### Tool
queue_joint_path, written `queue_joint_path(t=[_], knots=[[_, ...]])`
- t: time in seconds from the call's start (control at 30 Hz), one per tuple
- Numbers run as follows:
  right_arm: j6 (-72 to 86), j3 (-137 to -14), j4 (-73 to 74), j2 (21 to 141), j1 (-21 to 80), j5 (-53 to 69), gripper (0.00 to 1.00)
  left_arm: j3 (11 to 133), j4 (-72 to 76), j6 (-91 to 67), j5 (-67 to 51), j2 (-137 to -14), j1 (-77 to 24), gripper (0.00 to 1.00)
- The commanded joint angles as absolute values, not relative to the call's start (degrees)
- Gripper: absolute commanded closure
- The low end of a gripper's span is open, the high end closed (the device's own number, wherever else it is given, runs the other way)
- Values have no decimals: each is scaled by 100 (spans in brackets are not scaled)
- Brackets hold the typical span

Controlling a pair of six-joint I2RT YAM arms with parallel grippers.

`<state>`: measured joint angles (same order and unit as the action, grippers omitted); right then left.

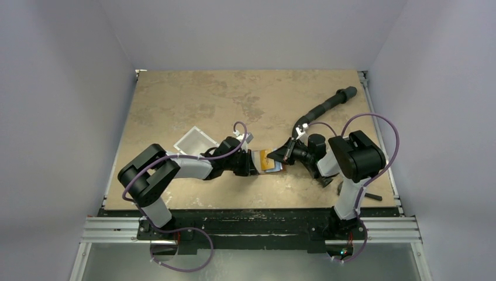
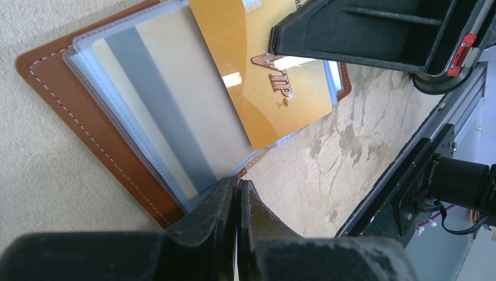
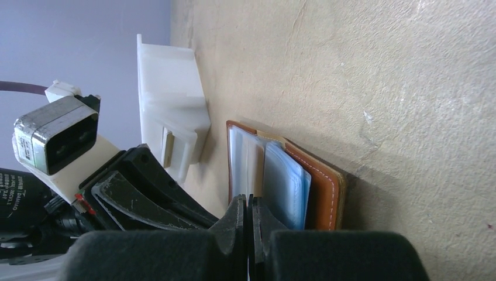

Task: Put the credit cards into the card holder
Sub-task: Insert the credit card into the card holder.

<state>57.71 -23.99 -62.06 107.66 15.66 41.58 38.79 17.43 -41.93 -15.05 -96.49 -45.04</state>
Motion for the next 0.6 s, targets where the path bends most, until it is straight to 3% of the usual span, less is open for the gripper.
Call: queue_joint_path(t=[0.0,0.33,0.43,0.57], knots=[[5800,-2373,-6546,10781,1551,4166,100,4126,1442,-4019,-1627,-9350,-4508,92],[5021,-2595,-5230,10431,1556,3902,100,4830,484,-3437,-1091,-9158,-4465,79],[4936,-2586,-5004,10262,1556,3898,100,4997,377,-3277,-868,-9465,-4457,79],[4769,-2634,-4511,9917,1556,4040,100,5057,117,-3123,-432,-9610,-4456,88]])
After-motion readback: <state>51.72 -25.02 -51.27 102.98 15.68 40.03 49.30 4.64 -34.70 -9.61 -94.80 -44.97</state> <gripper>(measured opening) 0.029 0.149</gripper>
